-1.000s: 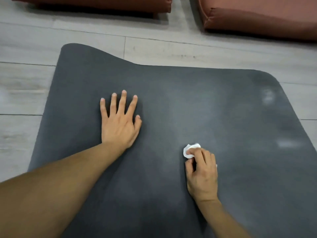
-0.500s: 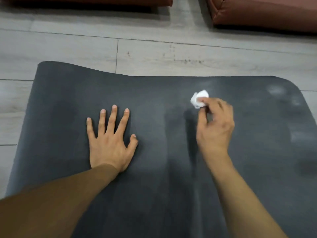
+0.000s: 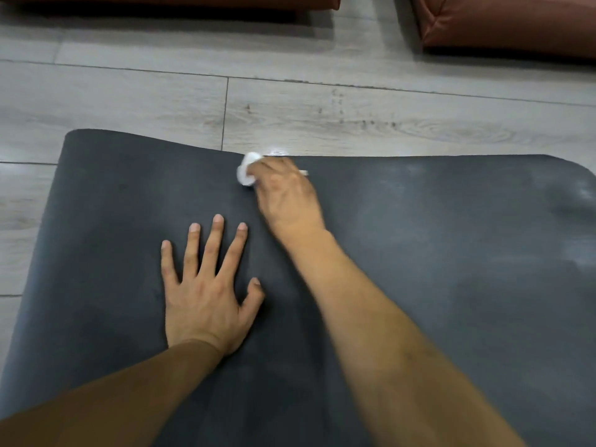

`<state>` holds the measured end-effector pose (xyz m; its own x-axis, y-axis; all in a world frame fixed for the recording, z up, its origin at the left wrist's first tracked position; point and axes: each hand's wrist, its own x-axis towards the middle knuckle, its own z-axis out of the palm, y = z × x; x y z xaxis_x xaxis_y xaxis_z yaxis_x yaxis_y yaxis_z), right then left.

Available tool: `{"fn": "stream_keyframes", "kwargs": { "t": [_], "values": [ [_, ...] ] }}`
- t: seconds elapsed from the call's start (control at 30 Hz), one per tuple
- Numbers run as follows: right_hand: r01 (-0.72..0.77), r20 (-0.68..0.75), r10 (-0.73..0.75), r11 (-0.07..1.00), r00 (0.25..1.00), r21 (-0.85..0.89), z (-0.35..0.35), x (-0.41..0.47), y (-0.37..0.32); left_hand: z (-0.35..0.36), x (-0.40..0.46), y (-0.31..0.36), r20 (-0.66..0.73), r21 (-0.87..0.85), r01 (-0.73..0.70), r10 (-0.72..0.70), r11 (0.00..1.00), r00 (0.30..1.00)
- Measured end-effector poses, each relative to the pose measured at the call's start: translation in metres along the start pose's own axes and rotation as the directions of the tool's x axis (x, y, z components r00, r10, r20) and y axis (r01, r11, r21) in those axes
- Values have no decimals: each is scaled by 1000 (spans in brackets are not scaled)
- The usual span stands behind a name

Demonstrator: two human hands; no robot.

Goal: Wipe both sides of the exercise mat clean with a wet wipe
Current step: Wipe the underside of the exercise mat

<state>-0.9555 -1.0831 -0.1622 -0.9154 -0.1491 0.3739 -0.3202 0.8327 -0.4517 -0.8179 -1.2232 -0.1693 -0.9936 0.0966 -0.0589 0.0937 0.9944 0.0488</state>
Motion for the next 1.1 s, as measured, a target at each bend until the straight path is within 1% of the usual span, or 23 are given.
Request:
{"fn": "stream_keyframes", "kwargs": {
  "t": [0.07,0.13,0.2,0.23,0.27,0.3,0.33,0.37,0.4,0.47,0.5,0.57,0.6,0.63,0.67,0.7,0.77,0.83,0.87,0.9,0.97,1.03,1.1],
  "values": [
    [-93,-80,85,990,993,-110,-35,-17,53,-1,0,1,-4,-2,2,-2,1000,1000],
    [-273,-169,240,938,956,-212,-77,-37,101,-2,1,1,-3,2,6,-6,1000,1000],
    [-484,-275,427,854,861,-190,-99,-48,117,-2,1,1,-7,-1,10,-10,1000,1000],
    [-559,-324,493,816,808,-151,-94,-48,112,-2,1,1,-7,-1,8,-8,1000,1000],
    [-573,-345,514,814,785,-91,-82,-43,99,-1,1,1,-8,1,7,-7,1000,1000],
    [-515,-329,482,857,812,-18,-64,-37,80,-1,1,1,-8,3,6,-6,1000,1000],
    [-405,-278,403,913,872,55,-44,-30,55,-1,1,1,-7,4,4,-4,1000,1000],
    [-282,-200,299,953,933,107,-23,-25,25,0,1,0,-7,5,1,-1,1000,1000],
    [-182,-100,195,975,976,128,-8,-23,-6,0,1,0,-9,8,-5,6,1000,1000],
    [-45,79,34,989,996,140,5,-25,-45,1,2,-2,-14,9,-23,23,1000,1000],
    [0,127,-16,992,992,124,3,-26,-42,1,2,-2,-10,8,-21,21,1000,1000],
    [38,101,-43,998,994,43,-16,-33,-3,1,1,-2,0,6,-6,6,1000,1000],
    [12,60,-12,1000,998,-3,-33,-40,25,1,1,-1,-2,2,0,0,1000,1000],
    [-53,-3,53,997,999,-59,-53,-49,55,1,1,-1,-6,-3,3,-3,1000,1000],
    [-149,-80,141,983,987,-107,-78,-60,84,1,1,0,-7,-6,5,-5,1000,1000],
    [-265,-159,243,954,957,-137,-100,-72,104,2,1,-1,-9,-6,10,-10,1000,1000],
    [-504,-273,454,850,848,-155,-119,-89,117,1,1,0,-5,-5,12,-12,1000,1000],
    [-621,-329,569,781,754,-73,-108,-91,114,1,3,0,-13,-19,10,-10,1000,1000],
    [-635,-350,589,772,729,-23,-102,-88,112,1,3,0,-13,-22,15,-15,1000,1000],
    [-626,-358,584,780,729,0,-98,-86,111,1,2,-1,-5,-26,18,-18,999,1000],
    [-591,-315,552,806,772,-35,-99,-88,114,1,-1,-1,6,-26,11,-11,1000,1000],
    [-564,-224,536,822,814,-81,-103,-91,113,-2,1,0,29,-18,20,-19,1000,999],
    [-564,-170,543,815,823,-130,-111,-84,108,-13,2,5,64,-31,33,-31,999,997]
  ]
}}
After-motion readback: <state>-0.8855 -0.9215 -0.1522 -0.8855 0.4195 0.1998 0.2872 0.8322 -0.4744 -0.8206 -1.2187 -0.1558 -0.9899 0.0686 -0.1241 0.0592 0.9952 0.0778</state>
